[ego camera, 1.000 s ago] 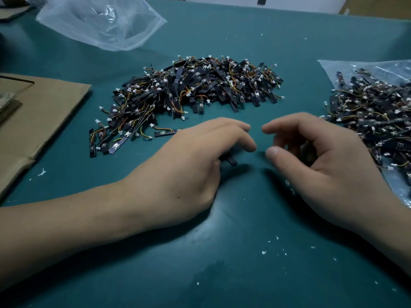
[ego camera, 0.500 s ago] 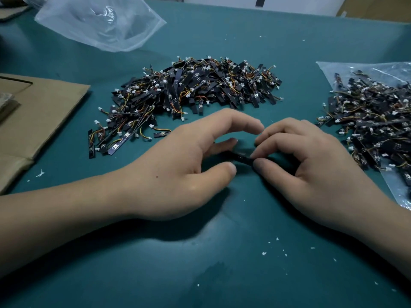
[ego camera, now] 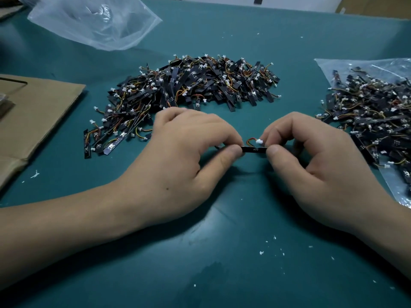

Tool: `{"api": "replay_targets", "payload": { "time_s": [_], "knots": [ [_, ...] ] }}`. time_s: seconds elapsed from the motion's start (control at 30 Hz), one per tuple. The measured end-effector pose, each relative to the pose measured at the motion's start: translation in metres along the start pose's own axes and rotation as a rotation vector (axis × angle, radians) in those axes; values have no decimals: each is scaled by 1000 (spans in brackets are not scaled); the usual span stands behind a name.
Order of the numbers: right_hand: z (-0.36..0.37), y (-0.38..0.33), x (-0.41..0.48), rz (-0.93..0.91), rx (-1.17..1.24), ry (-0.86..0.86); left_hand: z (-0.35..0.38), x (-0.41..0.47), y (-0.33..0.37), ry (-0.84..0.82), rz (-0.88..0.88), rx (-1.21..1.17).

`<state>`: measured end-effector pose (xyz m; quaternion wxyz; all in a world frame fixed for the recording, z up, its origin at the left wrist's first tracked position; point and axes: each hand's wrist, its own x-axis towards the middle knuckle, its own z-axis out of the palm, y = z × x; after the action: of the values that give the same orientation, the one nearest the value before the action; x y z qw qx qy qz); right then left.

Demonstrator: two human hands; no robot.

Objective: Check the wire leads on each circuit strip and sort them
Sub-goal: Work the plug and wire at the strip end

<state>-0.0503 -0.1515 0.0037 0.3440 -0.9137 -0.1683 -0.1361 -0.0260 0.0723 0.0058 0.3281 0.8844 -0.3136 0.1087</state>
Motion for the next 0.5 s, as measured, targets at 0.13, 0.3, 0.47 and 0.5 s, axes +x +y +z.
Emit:
{"api": "replay_targets", "payload": {
  "time_s": [0.13,0.3,0.47,0.5],
  "knots": [
    [-3,0,0,-19,100,-62,-1,1,-2,72,105,-72],
    [-5,-4,-2,-133,91,-127,-3,2,0,79,133,-188],
    [-5,-2,-4,-148,101,-119,-3,2,3,-150,12,-405],
    [-5,-2,-4,-153,100,-119,-2,3,3,-170,5,-396]
  ]
}}
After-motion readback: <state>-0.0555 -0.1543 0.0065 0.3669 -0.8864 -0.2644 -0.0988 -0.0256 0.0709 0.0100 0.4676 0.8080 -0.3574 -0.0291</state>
